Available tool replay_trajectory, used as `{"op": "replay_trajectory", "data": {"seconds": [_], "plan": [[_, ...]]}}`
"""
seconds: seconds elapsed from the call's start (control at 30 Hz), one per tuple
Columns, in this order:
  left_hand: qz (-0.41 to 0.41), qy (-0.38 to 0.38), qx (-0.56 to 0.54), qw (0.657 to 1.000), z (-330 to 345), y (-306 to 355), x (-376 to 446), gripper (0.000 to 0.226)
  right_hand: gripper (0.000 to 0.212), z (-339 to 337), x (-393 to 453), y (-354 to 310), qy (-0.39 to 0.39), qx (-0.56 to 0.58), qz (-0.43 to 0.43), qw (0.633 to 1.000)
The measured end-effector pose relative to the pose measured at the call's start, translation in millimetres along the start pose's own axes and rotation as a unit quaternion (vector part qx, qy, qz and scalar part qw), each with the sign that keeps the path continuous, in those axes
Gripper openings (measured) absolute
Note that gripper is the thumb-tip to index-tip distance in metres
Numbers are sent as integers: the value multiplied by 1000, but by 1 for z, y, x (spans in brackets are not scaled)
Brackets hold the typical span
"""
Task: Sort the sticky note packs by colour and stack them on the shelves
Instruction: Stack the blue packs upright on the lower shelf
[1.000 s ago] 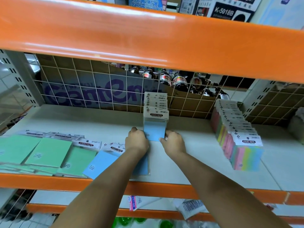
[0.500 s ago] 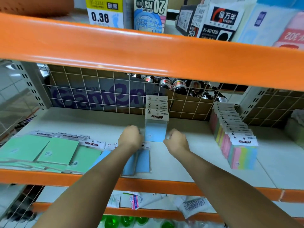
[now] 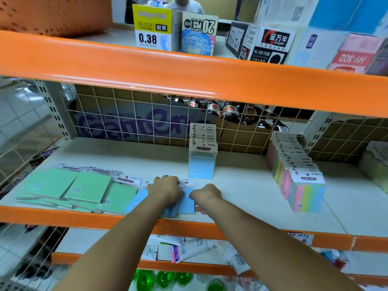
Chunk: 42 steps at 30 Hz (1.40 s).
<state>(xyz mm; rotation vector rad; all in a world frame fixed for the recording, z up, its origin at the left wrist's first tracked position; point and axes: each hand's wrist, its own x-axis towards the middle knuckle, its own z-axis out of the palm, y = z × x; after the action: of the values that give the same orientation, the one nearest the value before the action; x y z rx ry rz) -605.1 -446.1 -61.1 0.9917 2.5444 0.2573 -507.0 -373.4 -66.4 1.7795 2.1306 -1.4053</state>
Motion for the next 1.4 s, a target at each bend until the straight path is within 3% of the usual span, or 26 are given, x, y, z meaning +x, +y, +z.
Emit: {"op": "replay_trajectory", "data": {"seconds": [0.13,0.47,0.6,0.83,0.97,1.07,1.17,1.27,1.4], "plan": [[5,11,18,1000,5,1,-5,45,26,-2,1,-1,-33,28,32,999],[17,0,46,999,1,6,-14,41,5,-16,-13,6,-111,90,20,990],[7,-10,62,998,-3,9,-15,42,8,-35,-18,12,-114,88,15,989],[-6,21,76,997,-3,20,-15,42,3,-73,-4,20,-51,19,-27,998],[2,8,-18,1000,2,29,-10,33,12,-85,7,24,-37,61,-72,995],[6,3,-100,995,5,35,-7,12,14,-84,15,25,-27,95,-109,989],[29,36,-140,989,7,38,-4,1,18,-76,22,22,26,103,-139,985],[32,80,-193,977,11,36,4,18,20,-66,27,16,82,93,-161,979],[48,120,-192,973,13,36,16,17,13,-54,34,10,126,67,-178,974]]}}
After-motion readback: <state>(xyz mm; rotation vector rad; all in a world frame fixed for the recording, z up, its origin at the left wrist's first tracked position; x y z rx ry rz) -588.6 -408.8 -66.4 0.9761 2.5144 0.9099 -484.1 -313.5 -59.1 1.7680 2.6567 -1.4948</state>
